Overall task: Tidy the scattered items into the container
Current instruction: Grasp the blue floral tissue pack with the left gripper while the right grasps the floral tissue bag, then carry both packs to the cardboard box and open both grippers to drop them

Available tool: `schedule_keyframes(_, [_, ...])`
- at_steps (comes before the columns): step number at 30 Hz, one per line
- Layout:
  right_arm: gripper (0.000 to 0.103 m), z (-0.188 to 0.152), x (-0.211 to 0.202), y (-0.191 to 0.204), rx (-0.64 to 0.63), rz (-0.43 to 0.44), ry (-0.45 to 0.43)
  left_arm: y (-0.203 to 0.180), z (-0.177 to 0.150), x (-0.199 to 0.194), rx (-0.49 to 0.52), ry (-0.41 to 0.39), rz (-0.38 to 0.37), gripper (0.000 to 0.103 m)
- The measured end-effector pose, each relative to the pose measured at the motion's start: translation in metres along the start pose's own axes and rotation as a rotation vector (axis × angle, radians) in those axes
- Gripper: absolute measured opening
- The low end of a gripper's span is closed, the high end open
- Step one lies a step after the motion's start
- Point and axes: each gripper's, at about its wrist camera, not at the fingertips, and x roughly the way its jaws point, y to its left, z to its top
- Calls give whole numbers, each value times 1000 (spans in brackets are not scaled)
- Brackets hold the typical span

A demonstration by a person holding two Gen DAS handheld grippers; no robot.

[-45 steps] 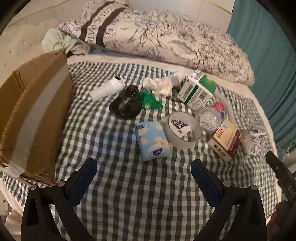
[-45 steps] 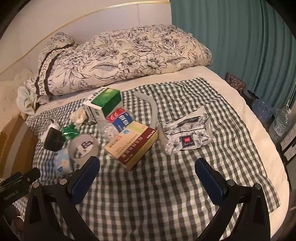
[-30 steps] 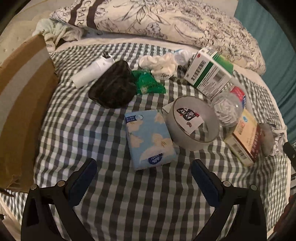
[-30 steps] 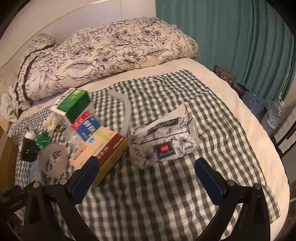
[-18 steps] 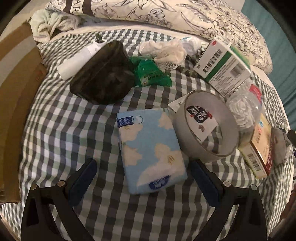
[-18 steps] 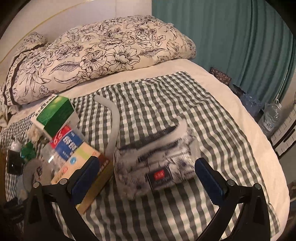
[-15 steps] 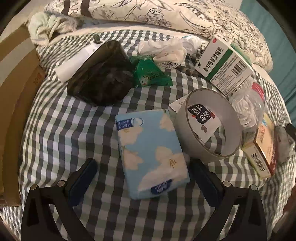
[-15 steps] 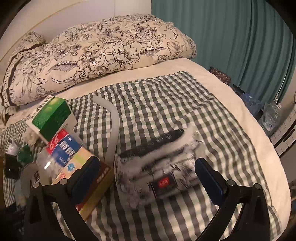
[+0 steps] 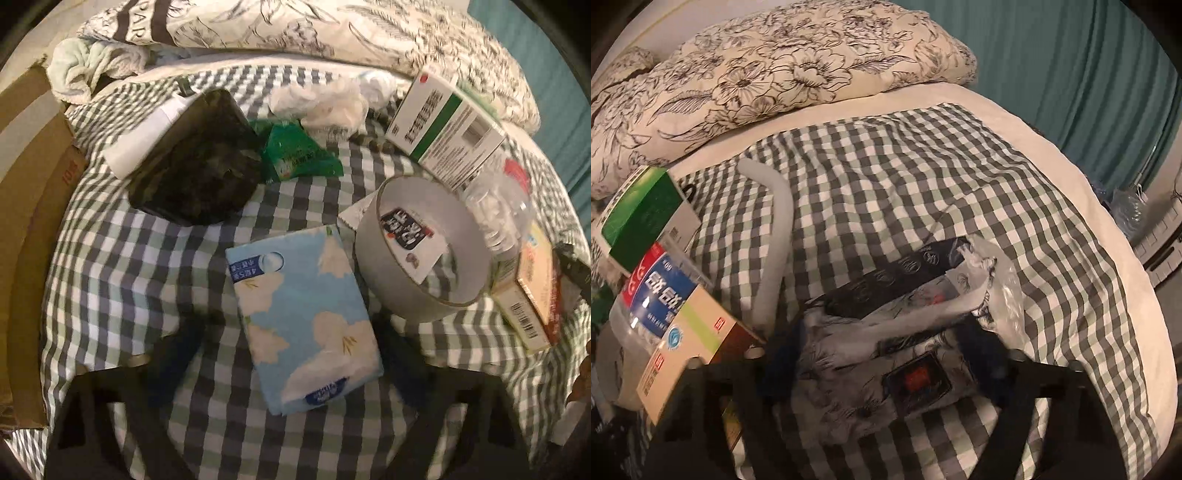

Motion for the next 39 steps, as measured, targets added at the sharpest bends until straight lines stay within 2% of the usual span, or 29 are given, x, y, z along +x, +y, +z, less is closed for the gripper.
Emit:
schedule_keyframes(1, [50, 0, -3, -1, 5, 15, 1, 0, 1, -4, 3, -10, -2, 57])
schedule_keyframes(3, [42, 1, -9, -2, 18, 39, -4, 1, 1, -7, 11, -6, -15, 57])
schedule_keyframes(6, [36, 1, -20, -7, 30, 78, -15, 2, -3, -11, 3, -3, -28, 55])
schedule_keyframes(14, [35, -7, -55, -14, 29, 112, -28, 1, -9, -42, 25, -50, -25, 55])
schedule_keyframes(19, [35, -16, -75, -5, 6, 139, -22, 7, -11, -65, 27, -85, -26, 55])
schedule_keyframes(28, [35, -31, -128, 54, -122, 258, -39, 37, -5, -119, -3, -161, -5, 55])
schedule_keyframes(39, [35, -37, -205, 159, -274, 406, -114, 95, 13, -173, -25, -237, 20, 55])
